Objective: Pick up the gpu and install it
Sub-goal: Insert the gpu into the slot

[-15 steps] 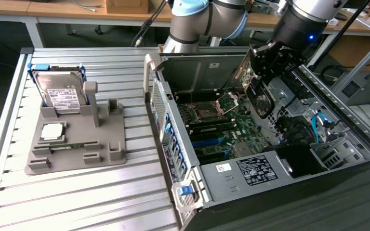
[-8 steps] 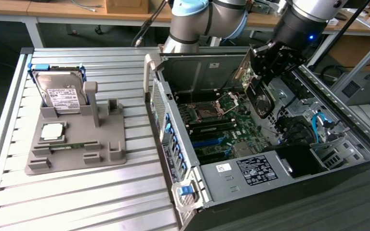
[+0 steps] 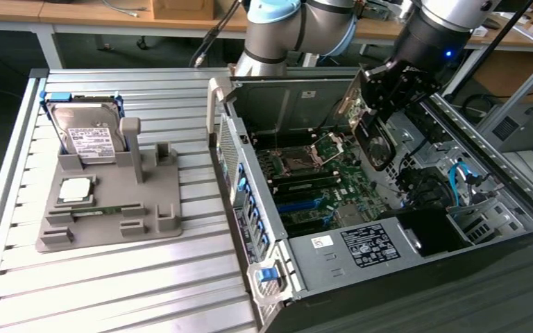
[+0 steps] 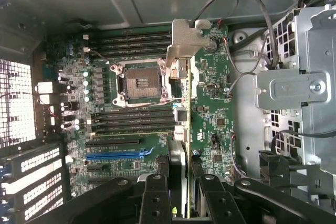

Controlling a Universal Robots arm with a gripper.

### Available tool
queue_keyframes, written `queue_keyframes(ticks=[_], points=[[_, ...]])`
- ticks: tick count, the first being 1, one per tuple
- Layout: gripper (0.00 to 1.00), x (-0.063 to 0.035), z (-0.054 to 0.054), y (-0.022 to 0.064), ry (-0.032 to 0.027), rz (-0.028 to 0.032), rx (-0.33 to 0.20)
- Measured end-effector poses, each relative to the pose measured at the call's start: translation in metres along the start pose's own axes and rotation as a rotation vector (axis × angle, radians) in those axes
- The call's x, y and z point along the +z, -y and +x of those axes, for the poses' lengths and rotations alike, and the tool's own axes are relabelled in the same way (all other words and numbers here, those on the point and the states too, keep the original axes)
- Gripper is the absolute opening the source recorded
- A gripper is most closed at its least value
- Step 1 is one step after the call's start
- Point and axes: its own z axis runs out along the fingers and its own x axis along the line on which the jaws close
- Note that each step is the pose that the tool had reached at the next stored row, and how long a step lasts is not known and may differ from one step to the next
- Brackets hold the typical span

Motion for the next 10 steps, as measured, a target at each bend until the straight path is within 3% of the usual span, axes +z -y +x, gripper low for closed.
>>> queue_keyframes(ticks=[10], points=[[0.27,0.0000,0.0000,0.0000,-0.0074,0.0063,-0.127]])
